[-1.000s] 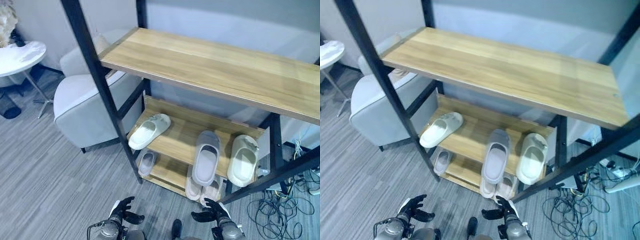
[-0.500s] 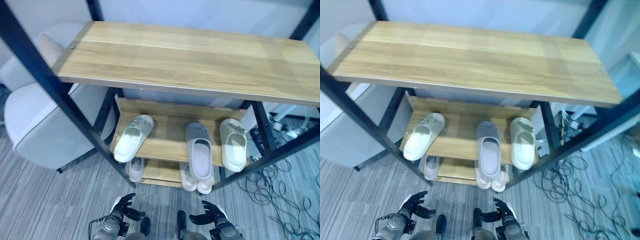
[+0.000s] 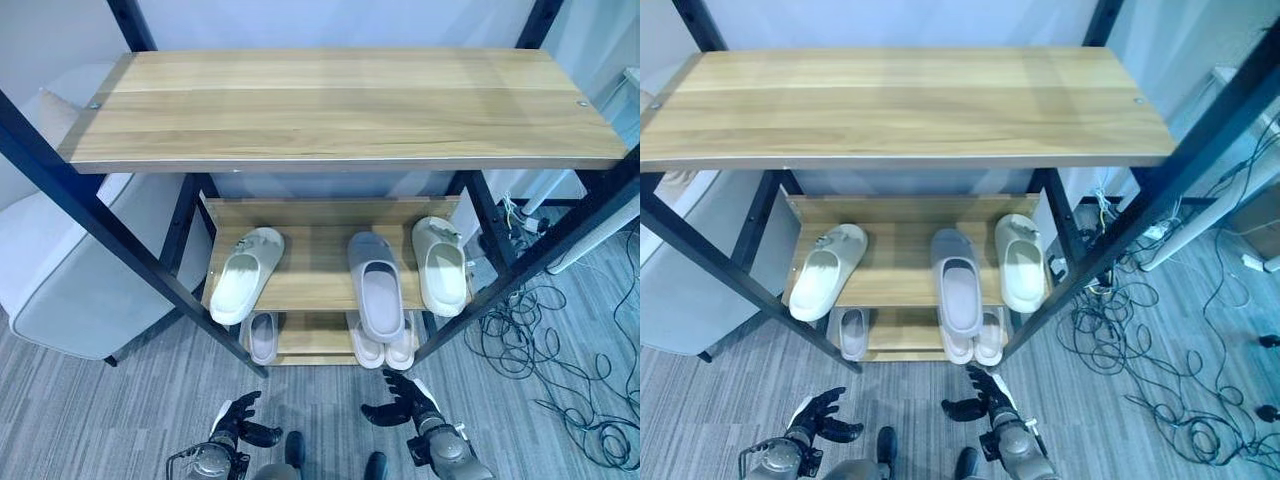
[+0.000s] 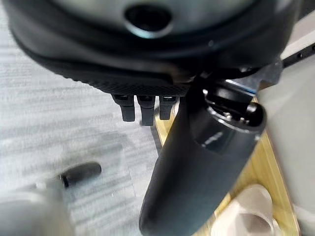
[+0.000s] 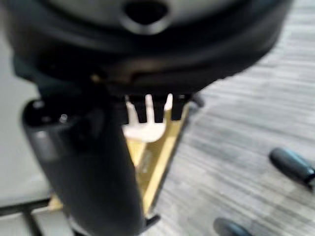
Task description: Arrange the slippers neatly on the shoe rack.
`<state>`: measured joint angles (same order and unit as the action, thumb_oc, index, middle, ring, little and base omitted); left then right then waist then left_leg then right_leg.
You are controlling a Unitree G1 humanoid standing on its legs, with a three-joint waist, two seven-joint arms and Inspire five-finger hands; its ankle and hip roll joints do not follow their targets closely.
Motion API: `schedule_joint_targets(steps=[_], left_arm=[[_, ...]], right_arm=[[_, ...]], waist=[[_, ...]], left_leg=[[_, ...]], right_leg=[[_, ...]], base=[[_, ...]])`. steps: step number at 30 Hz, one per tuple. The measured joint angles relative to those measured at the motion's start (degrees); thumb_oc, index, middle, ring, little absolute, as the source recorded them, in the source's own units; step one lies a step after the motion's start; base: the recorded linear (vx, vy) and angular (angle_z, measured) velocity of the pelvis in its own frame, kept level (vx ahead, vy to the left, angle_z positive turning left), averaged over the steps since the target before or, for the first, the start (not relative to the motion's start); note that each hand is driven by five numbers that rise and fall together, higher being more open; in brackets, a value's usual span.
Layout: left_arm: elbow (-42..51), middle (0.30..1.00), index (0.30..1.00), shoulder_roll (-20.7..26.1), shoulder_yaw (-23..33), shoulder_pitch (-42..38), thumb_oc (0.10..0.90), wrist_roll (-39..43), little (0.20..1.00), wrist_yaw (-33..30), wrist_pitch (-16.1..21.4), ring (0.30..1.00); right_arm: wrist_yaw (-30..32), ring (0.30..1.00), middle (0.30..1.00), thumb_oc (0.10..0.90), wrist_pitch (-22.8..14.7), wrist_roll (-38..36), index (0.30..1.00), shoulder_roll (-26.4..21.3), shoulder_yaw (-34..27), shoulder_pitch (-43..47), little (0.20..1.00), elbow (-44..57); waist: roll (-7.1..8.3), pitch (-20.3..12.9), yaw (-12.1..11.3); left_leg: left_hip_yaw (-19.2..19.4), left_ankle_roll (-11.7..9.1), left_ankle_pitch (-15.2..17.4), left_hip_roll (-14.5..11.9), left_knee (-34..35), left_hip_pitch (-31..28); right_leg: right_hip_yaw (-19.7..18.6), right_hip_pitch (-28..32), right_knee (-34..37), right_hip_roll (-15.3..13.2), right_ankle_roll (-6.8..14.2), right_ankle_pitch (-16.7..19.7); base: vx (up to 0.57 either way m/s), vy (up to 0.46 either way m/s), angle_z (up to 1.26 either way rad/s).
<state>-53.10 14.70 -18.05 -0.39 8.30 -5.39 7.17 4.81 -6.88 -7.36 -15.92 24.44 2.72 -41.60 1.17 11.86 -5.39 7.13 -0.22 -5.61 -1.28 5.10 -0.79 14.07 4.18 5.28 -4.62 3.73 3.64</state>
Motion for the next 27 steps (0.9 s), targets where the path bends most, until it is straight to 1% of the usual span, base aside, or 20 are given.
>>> schedule_joint_targets(steps=[4,6,7,10,14,20,24,27], left_arm=[[0.42,0.9,0.9,-0.29,0.05,-0.07,0.8,0.01,0.9,-0.02,0.0,0.9],[0.45,0.9,0.9,-0.32,0.06,-0.07,0.8,0.01,0.9,-0.03,-0.01,0.9],[0.53,0.9,0.9,-0.32,0.07,-0.04,0.8,0.01,0.9,-0.08,-0.02,0.9],[0.77,0.9,0.9,-0.32,0.12,0.17,0.8,0.02,0.9,-0.21,-0.03,0.9],[2.14,0.9,0.9,-0.38,0.11,0.81,0.8,0.03,0.9,-0.3,-0.05,0.9],[2.28,0.9,0.9,-0.39,0.08,1.82,0.8,0.04,0.9,-0.31,-0.06,0.9],[2.32,0.9,0.9,-0.5,0.06,2.1,0.8,0.04,0.9,-0.32,-0.06,0.9],[2.34,0.9,0.9,-0.53,0.04,2.36,0.8,0.03,0.9,-0.31,-0.06,0.9]], right_arm=[[-1.7,0.9,0.9,0.8,0.03,-1.74,0.9,0.01,1.22,0.1,0.9,4.12],[-2.25,0.9,0.9,0.8,0.0,-2.14,0.9,0.06,2.03,0.19,0.9,5.67],[-3.36,0.9,0.9,0.8,0.01,-2.97,0.9,0.23,3.51,0.27,0.9,8.13],[-5.19,0.9,0.9,0.8,-0.14,-4.68,0.9,0.75,5.48,0.26,0.9,10.45],[-7.12,0.9,0.9,0.8,-0.1,-7.72,0.9,1.15,7.6,0.4,0.9,11.68],[-7.15,0.9,0.9,0.8,0.16,-9.37,0.9,0.63,7.43,0.45,0.9,14.3],[-7.27,0.9,0.9,0.8,0.26,-10.03,0.9,-1.37,7.65,0.22,0.9,19.78],[-7.35,0.9,0.9,0.8,0.19,-12.14,0.9,-3.31,7.11,0.07,0.9,25.05]], waist=[[1.13,-0.69,-0.14],[1.3,-0.8,-0.16],[1.4,-0.86,-0.29],[1.35,-0.92,-0.56],[1.23,-1.3,-2.02],[0.97,-1.48,-2.01],[0.64,-1.66,-1.78],[0.07,-2.06,-1.63]], left_leg=[[-0.31,-0.49,-0.21,-0.28,0.01,-0.09],[-0.41,-0.53,-0.24,-0.48,0.02,-0.1],[-0.77,-0.56,-0.32,-0.33,0.01,-0.2],[-1.49,-0.73,-0.29,0.01,0.01,-0.59],[-1.74,-0.5,-0.45,0.37,0.0,-0.85],[-2.5,-0.43,-0.5,0.66,0.0,-1.43],[-3.06,-0.72,-0.39,0.69,0.01,-1.65],[-3.11,-0.73,-0.41,0.68,0.01,-1.68]], right_leg=[[0.08,0.2,0.05,0.18,-0.05,0.03],[0.14,0.21,0.1,0.13,-0.07,0.05],[0.56,0.53,0.4,0.07,-0.21,0.15],[1.36,1.19,0.41,-0.13,-0.19,0.14],[1.61,1.78,0.39,-0.69,-0.15,0.17],[2.29,2.42,0.4,-0.78,-0.08,0.16],[2.85,2.93,0.4,-0.82,0.03,0.07],[2.88,3.15,0.39,-0.87,0.03,0.07]], base=[[0.0,-0.003,0.01],[0.0,-0.012,0.06],[0.0,-0.011,0.13],[0.0,-0.013,0.14],[0.0,-0.009,0.04],[0.01,-0.006,0.06],[0.02,-0.012,0.06],[0.0,0.0,0.0]])
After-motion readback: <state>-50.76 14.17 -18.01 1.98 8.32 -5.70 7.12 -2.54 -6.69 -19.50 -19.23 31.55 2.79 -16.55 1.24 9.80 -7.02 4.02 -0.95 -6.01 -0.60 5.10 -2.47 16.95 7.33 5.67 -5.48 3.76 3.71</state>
